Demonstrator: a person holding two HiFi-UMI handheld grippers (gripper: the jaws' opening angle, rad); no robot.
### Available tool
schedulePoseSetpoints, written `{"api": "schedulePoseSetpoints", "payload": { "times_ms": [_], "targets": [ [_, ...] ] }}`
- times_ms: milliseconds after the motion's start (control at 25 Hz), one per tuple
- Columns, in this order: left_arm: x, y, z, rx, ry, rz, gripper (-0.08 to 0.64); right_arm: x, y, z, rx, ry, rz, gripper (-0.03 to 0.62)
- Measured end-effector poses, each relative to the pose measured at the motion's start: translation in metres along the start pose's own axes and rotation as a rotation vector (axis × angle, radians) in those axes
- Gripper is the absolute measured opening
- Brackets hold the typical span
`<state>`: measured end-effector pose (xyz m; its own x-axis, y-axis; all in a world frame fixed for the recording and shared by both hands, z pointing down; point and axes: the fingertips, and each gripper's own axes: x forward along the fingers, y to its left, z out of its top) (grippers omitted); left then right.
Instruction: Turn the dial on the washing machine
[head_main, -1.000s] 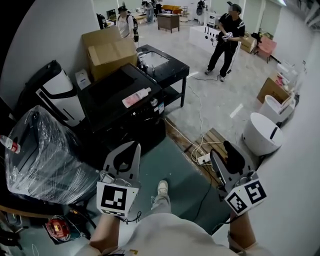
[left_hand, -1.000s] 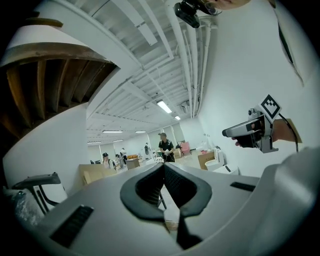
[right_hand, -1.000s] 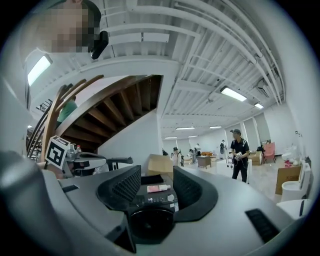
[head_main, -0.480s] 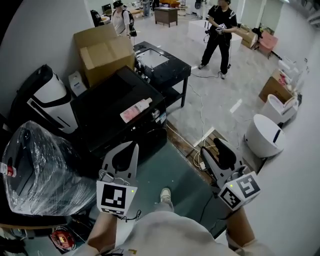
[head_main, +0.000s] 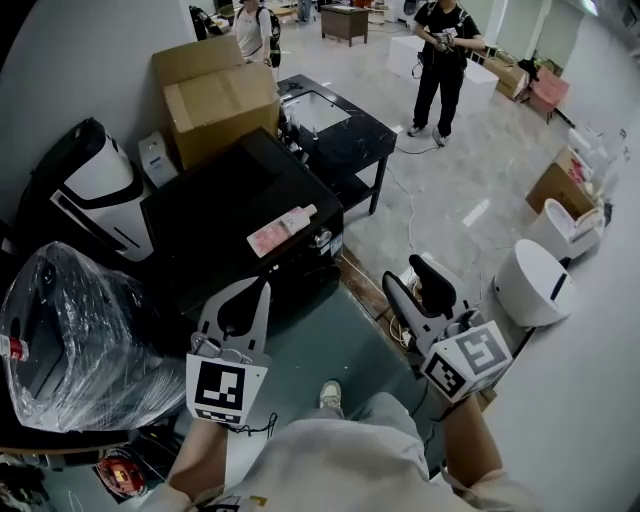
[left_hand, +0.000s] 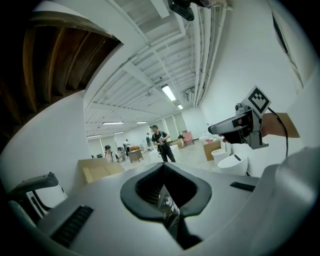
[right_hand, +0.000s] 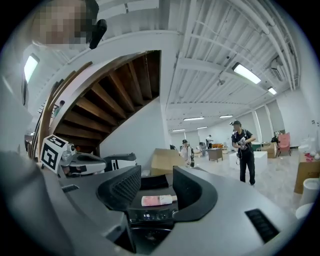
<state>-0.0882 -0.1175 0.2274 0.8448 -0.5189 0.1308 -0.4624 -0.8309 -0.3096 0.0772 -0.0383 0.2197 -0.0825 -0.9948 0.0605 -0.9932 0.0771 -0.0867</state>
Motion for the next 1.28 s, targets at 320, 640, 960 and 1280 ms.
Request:
{"api": "schedulePoseSetpoints", "payload": {
  "times_ms": [320,640,960,1280],
  "targets": [
    [0.025,0.008,-0.017,-0.015,0.06,0.045,0.02,0.037,-0.025,-0.019,0.034,0.061,0.089,0.221],
    [0.059,0.004,-0.013,-0.036,0.117,0.16,0.02,0.07,-0.065,-0.03,0.045,0.115,0.213,0.221],
    [0.081,-0.009,-0.016,-0.066,0.174,0.321,0.02,0.102,-0.099,-0.056,0.03,0.194,0.362,0.221],
    [0.078,-0.014,-0.023,-0.137,0.227,0.48,0.02,0.129,-0.103,-0.076,0.0,0.26,0.506,0.219]
  ]
}}
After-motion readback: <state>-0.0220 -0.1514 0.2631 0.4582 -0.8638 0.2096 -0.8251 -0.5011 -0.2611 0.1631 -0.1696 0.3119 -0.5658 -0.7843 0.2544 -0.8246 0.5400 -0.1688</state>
